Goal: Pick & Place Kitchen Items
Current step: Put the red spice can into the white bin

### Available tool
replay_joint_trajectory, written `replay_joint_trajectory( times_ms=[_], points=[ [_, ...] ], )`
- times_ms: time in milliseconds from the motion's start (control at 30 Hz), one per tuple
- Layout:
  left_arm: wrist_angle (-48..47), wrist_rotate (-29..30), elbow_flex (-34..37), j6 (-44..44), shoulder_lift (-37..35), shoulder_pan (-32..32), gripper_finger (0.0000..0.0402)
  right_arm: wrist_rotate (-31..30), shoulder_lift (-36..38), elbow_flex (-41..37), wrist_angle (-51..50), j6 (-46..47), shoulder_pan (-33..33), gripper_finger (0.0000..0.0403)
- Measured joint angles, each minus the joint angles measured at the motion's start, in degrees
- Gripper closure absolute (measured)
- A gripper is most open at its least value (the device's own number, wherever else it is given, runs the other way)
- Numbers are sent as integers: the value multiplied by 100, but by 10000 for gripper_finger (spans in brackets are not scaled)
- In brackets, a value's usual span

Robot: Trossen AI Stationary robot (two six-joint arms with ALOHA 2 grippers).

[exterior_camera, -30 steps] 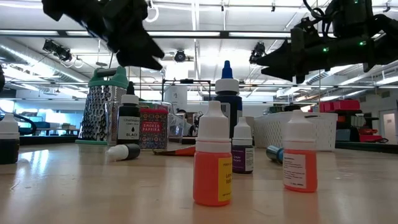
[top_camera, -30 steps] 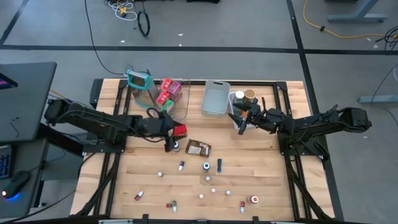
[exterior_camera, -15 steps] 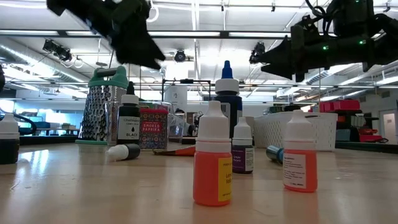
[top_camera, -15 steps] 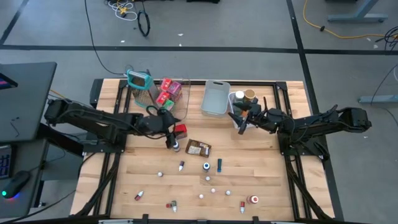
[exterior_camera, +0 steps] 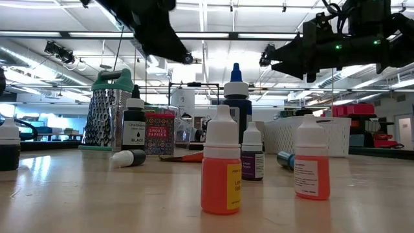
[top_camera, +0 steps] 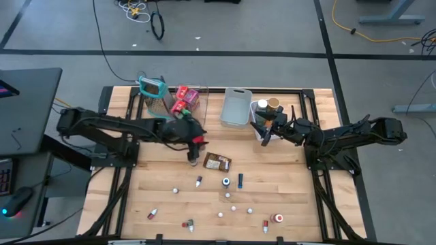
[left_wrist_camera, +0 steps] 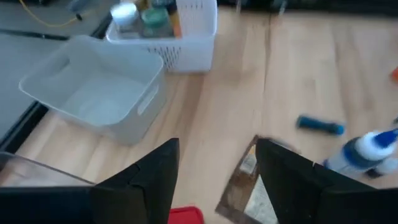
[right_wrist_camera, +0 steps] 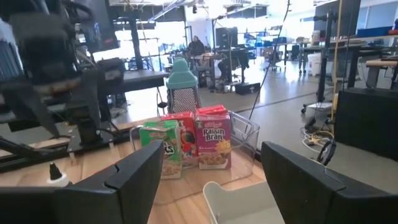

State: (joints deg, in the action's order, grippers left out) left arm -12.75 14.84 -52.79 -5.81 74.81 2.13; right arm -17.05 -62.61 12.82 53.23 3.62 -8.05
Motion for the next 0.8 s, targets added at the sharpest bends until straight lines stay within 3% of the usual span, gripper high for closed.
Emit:
replay_joint_trajectory(
  times_ms=[133, 333, 567, 800],
  points=[
    [-888, -362, -596, 416, 672, -34, 178, 2, 0, 0, -25, 0, 0, 124],
    [-2207, -393, -1488, 286, 1444, -138, 153, 15, 0, 0, -78, 2, 0, 124],
    [-2822, -525, -1627, 137, 1990, -301, 116, 17, 2, 0, -207, 15, 0, 124],
    [-2900, -426, -1627, -143, 2021, -483, 108, 17, 2, 0, -255, 14, 0, 124]
  ],
)
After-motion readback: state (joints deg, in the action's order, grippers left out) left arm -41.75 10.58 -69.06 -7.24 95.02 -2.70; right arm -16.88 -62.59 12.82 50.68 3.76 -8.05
